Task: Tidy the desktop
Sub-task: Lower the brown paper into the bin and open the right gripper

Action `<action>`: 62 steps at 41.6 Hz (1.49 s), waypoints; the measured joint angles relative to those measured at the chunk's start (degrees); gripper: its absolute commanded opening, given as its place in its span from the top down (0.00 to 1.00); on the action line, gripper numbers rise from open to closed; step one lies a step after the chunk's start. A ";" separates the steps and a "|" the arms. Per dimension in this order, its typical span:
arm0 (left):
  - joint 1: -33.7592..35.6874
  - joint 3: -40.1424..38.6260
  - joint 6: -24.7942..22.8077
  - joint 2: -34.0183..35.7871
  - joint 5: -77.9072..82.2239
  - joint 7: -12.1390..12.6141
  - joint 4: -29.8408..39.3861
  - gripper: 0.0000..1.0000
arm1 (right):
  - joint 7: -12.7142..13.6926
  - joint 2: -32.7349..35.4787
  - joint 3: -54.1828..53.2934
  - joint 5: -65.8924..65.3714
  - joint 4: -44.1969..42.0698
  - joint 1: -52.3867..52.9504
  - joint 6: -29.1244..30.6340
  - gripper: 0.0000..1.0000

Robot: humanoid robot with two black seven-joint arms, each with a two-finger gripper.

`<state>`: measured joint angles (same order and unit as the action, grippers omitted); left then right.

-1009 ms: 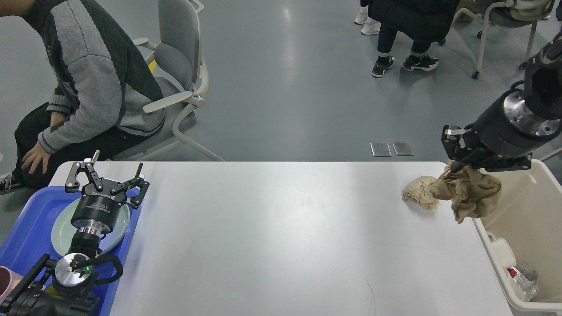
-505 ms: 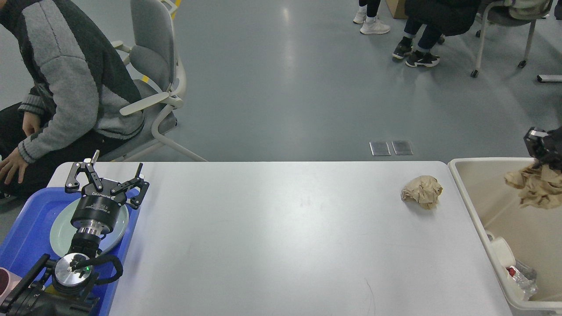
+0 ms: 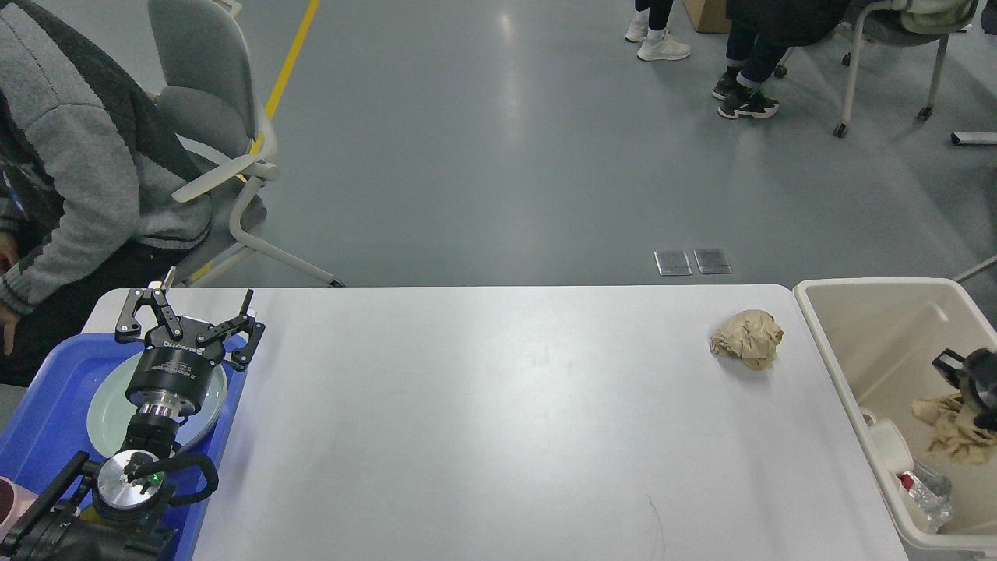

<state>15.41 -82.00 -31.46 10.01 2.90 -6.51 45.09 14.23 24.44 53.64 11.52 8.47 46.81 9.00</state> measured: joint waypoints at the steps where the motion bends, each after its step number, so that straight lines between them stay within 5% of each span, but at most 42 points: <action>1: 0.00 0.00 0.00 0.00 0.00 0.00 0.00 0.04 | -0.24 -0.97 0.16 -0.08 -1.13 -1.34 -1.26 1.00; 10: 0.00 0.00 0.05 0.00 0.00 0.00 0.00 0.04 | -1.02 -6.49 3.62 -0.77 -5.06 -8.84 -10.82 1.00; 18: 0.06 0.00 0.05 0.00 0.00 0.00 0.00 0.04 | -0.99 -7.65 4.40 -0.79 -5.23 -10.27 -12.70 0.96; 19: 0.06 0.00 0.05 0.00 0.00 0.00 0.00 0.04 | -0.95 -7.70 4.41 -0.80 -5.24 -10.31 -12.86 0.63; 20: 0.06 0.00 0.05 0.00 0.00 0.00 0.00 0.04 | -0.87 -7.78 4.43 -0.80 -5.25 -10.39 -13.33 0.46; 23: 0.04 0.00 0.05 0.00 0.00 0.00 0.00 0.04 | -0.82 -7.82 4.45 -0.80 -5.24 -10.47 -14.54 0.05; 24: 0.04 0.00 0.05 0.00 0.00 0.00 0.00 0.04 | -0.81 -7.82 4.45 -0.80 -5.24 -10.48 -15.42 0.00; 31: 0.04 0.00 0.07 0.00 0.00 0.00 0.00 0.04 | -0.83 -8.67 4.31 -0.74 -4.78 -10.66 -21.45 0.00; 47: 0.05 0.00 0.07 0.00 0.00 0.01 0.00 0.04 | -0.91 -9.23 3.96 -0.62 -1.80 -8.46 -21.50 0.00; 62: 0.07 0.00 0.02 0.01 0.00 0.01 0.00 0.04 | -3.62 2.63 5.29 -3.99 18.80 13.82 -11.22 0.00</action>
<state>15.47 -82.00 -31.44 10.03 2.90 -6.51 45.09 10.60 27.07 58.92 7.54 27.27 60.63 -2.22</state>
